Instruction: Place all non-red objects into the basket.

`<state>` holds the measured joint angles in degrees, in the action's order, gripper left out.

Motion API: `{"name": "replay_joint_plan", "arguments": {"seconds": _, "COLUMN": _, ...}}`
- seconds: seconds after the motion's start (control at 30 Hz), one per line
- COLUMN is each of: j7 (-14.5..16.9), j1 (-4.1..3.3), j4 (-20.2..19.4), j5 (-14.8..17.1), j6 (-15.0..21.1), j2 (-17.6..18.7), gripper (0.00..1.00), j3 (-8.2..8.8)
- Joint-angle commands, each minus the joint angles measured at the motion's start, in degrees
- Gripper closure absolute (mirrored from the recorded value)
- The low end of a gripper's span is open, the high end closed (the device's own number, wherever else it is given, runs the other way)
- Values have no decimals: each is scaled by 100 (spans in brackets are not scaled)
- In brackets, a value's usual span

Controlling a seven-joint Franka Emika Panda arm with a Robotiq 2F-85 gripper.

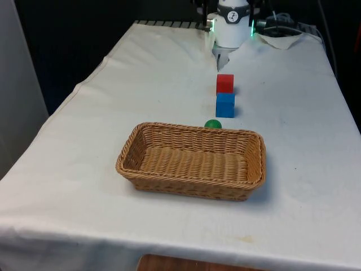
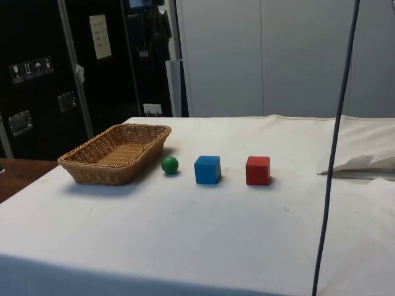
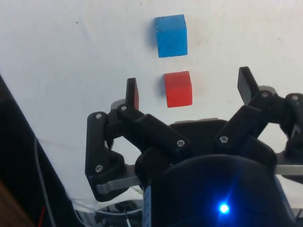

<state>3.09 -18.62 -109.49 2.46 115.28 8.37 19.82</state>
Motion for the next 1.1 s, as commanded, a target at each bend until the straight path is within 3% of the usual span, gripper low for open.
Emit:
{"name": "replay_joint_plan", "arguments": {"seconds": 0.0, "j7": -29, "j1": -11, "j4": -63, "j5": -34, "j6": 149, "j2": 17, "gripper": 0, "j3": 0}}
{"name": "replay_joint_plan", "arguments": {"seconds": 0.1, "j7": -23, "j1": -11, "j4": -155, "j5": -23, "j6": 321, "j2": 52, "gripper": 0, "j3": 0}}
{"name": "replay_joint_plan", "arguments": {"seconds": 0.13, "j7": 0, "j1": -6, "j4": -132, "j5": 0, "j6": 223, "j2": 40, "gripper": 0, "j3": 0}}
{"name": "replay_joint_plan", "arguments": {"seconds": 0.27, "j7": -6, "j1": -17, "j4": -298, "j5": -29, "j6": 613, "j2": 109, "gripper": 0, "j3": -6}}
{"name": "replay_joint_plan", "arguments": {"seconds": 0.37, "j7": 17, "j1": -17, "j4": -395, "j5": -17, "j6": 796, "j2": 126, "gripper": 0, "j3": -6}}
{"name": "replay_joint_plan", "arguments": {"seconds": 0.4, "j7": 23, "j1": -11, "j4": -361, "j5": 0, "j6": 710, "j2": 143, "gripper": 0, "j3": -6}}
{"name": "replay_joint_plan", "arguments": {"seconds": 0.67, "j7": 69, "j1": -17, "j4": -751, "j5": -6, "j6": 1329, "j2": 120, "gripper": 0, "j3": -11}}
{"name": "replay_joint_plan", "arguments": {"seconds": 0.7, "j7": 63, "j1": -17, "j4": -693, "j5": 0, "j6": 1226, "j2": 143, "gripper": 0, "j3": -6}}
{"name": "replay_joint_plan", "arguments": {"seconds": 0.8, "j7": 103, "j1": -6, "j4": -865, "j5": 6, "j6": 1513, "j2": 126, "gripper": 0, "j3": 0}}
{"name": "replay_joint_plan", "arguments": {"seconds": 1.07, "j7": 155, "j1": 6, "j4": -1003, "j5": 23, "j6": 1753, "j2": 166, "gripper": 0, "j3": 23}}
